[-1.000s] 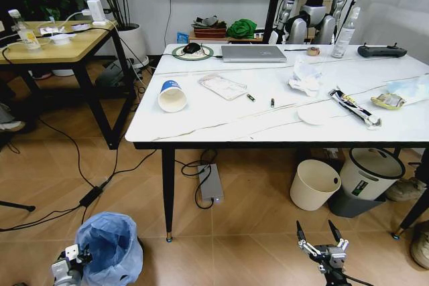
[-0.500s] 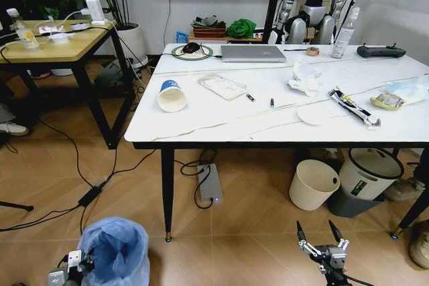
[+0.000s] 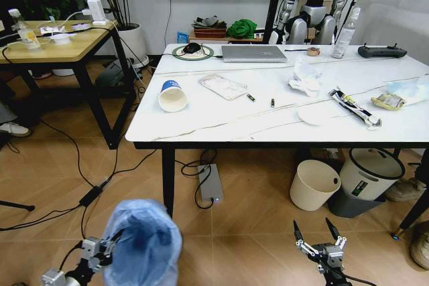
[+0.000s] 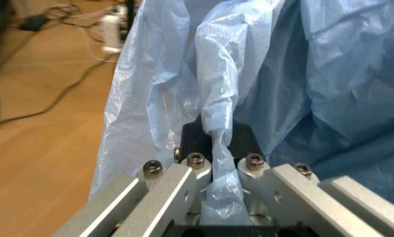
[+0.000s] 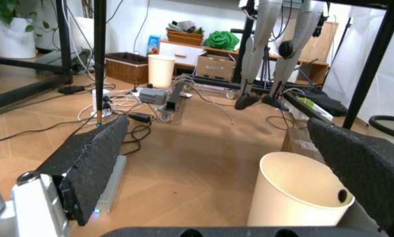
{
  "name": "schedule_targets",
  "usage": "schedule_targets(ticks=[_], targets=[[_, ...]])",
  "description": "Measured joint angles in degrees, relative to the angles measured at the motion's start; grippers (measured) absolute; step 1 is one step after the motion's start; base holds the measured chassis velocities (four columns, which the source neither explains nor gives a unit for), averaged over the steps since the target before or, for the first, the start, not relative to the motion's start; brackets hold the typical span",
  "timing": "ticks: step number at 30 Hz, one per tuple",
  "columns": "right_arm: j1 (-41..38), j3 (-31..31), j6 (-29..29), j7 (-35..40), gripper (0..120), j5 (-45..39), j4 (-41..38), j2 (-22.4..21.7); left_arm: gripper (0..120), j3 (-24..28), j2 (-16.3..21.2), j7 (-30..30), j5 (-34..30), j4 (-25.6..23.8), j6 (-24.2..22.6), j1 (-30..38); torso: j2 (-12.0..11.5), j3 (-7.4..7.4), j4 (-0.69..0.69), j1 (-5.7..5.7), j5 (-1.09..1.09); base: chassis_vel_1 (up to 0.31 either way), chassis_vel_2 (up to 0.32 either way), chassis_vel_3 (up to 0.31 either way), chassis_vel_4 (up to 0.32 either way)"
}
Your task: Pick up the trash bin and place the trash from the table into it.
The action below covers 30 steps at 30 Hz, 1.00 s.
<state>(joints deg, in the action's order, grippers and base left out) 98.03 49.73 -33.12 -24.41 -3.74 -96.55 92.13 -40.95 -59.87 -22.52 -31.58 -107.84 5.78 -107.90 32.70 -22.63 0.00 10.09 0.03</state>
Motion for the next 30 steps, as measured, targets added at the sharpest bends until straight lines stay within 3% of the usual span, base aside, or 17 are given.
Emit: schedule_targets(ticks=[7,20,30], targets=[[1.7,0.8,-0.5,0.2,100,0.7,-0.3,0.0,0,4.5,0.8,8.6,-0.8,-7.8,-6.0,-4.9,0.0,-0.01,0.0,0.0,-0.02,0.0,0.0,0.0,0.0],[4.7,1.3,-1.9,0.9,100,2.0,-0.9,0.0,0,8.2,0.5,12.9,-0.3,-7.5,-6.8,-2.9,2.7,-1.59,0.0,1.08,-0.03,0.0,0.0,0.0,0.0],[5.7,2.0,-2.0,1.1,100,0.9,-1.1,0.0,0,11.1,1.0,16.0,-2.2,-7.2,-10.1,-1.4,5.1,-3.04,-0.01,2.09,-0.04,0.0,0.0,0.0,0.0]])
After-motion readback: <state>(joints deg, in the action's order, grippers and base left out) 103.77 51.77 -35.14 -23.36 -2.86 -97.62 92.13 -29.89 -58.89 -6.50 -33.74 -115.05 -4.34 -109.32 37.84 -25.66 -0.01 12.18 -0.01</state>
